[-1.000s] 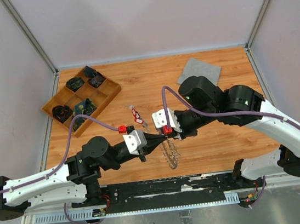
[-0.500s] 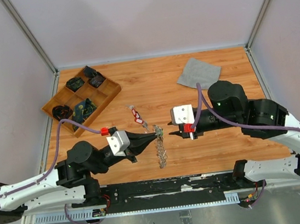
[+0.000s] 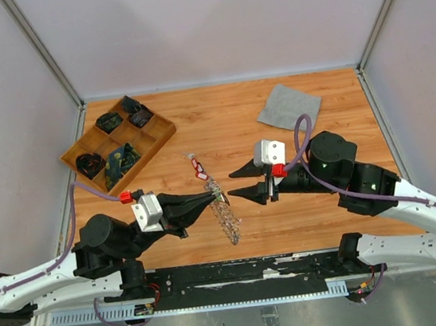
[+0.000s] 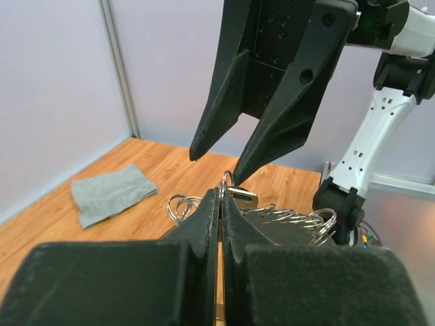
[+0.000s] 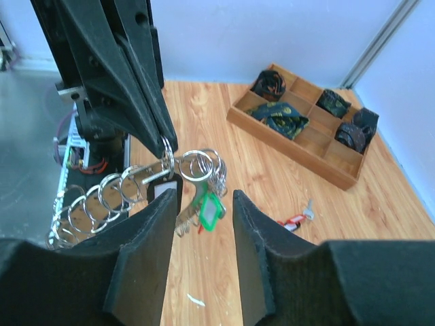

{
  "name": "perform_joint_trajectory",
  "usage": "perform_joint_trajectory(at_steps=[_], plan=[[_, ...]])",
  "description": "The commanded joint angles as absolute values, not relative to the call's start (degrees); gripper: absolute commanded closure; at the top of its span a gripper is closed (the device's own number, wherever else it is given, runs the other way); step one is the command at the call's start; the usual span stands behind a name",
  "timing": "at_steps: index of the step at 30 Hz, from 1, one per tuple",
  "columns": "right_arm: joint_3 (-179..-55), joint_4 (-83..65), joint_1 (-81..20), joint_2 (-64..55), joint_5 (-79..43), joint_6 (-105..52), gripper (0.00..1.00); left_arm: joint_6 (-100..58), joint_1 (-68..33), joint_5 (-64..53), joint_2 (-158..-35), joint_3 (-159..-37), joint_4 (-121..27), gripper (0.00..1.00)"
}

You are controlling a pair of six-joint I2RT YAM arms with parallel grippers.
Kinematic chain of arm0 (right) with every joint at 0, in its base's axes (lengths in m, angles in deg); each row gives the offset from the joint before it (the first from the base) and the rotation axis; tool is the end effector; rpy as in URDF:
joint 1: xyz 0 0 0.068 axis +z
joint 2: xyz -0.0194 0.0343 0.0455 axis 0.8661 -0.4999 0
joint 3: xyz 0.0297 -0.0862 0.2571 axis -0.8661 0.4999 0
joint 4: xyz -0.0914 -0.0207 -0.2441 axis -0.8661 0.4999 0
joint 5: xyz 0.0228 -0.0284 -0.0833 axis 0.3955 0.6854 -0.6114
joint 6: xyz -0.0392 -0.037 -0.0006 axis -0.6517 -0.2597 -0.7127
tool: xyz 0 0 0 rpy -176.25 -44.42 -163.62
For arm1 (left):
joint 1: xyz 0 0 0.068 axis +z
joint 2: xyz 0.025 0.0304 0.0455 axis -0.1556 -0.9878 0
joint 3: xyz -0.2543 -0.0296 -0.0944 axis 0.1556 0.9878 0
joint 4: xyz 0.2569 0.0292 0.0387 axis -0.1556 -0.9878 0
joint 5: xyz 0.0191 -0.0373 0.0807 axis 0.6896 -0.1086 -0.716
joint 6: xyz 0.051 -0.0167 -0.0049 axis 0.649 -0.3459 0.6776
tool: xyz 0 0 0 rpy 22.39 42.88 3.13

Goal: Put the keys on the keyring

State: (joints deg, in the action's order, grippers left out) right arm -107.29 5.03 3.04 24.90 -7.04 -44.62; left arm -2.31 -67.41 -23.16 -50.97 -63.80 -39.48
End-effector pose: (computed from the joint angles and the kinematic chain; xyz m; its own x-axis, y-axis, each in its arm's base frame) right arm 0.0754 0.1734 0.4373 0.1923 -0.0365 -0.9807 -0.9708 0.1388 -0.1956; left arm 0.0362 -0.1247 0.3718 0.1799 -0.2471 -0.9521 0.9083 0.4133 0.0643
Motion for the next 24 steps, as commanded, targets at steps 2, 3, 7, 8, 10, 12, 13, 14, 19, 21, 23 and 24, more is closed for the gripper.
perform_joint_trajectory(at_steps=[2,3,7,8,10,12,13,14,19,21,23,24], plan=[[-106.6,-3.9,3.9,25.2,-4.5,-39.4,0.6,-2.3,-67.8,-24.3,-50.4,-64.2,-34.6,0.99],[-106.6,-4.1,3.9,25.2,-4.5,-39.2,0.6,-2.3,-67.8,-24.3,-50.4,-64.1,-34.4,0.99],[-106.3,-5.2,3.8,25.4,-4.0,-38.4,0.63,-2.2,-67.8,-24.4,-50.6,-64.1,-34.4,1.0],[-106.3,-5.3,3.9,25.3,-3.6,-38.2,0.66,-2.2,-67.8,-24.3,-50.6,-64.0,-34.4,0.99],[-106.6,-4.7,3.9,24.9,-2.6,-38.2,0.68,-2.1,-67.8,-24.1,-50.6,-64.1,-34.3,1.0],[-107.3,-3.4,3.9,24.1,-1.1,-38.2,0.69,-1.8,-67.8,-24.0,-50.7,-64.2,-34.4,1.0],[-107.6,-2.6,3.9,23.7,-0.4,-38.4,0.69,-1.9,-67.8,-23.9,-50.7,-64.3,-34.4,1.0],[-108.1,-1.9,3.8,23.2,0.2,-38.5,0.69,-1.8,-67.8,-23.9,-50.7,-64.3,-34.4,1.0],[-109.4,0.1,3.9,21.8,1.2,-38.7,0.72,-1.6,-67.8,-23.5,-50.6,-64.2,-34.4,0.99],[-109.6,0.2,3.9,21.6,1.2,-38.7,0.78,-1.6,-67.8,-23.6,-50.5,-64.2,-34.7,0.99],[-109.7,0.2,3.9,21.6,1.1,-38.7,0.85,-1.6,-67.8,-23.7,-50.4,-64.2,-34.8,0.99],[-109.6,0.2,3.8,21.7,1.0,-38.7,0.86,-1.5,-67.8,-23.7,-50.4,-64.3,-34.9,1.0]])
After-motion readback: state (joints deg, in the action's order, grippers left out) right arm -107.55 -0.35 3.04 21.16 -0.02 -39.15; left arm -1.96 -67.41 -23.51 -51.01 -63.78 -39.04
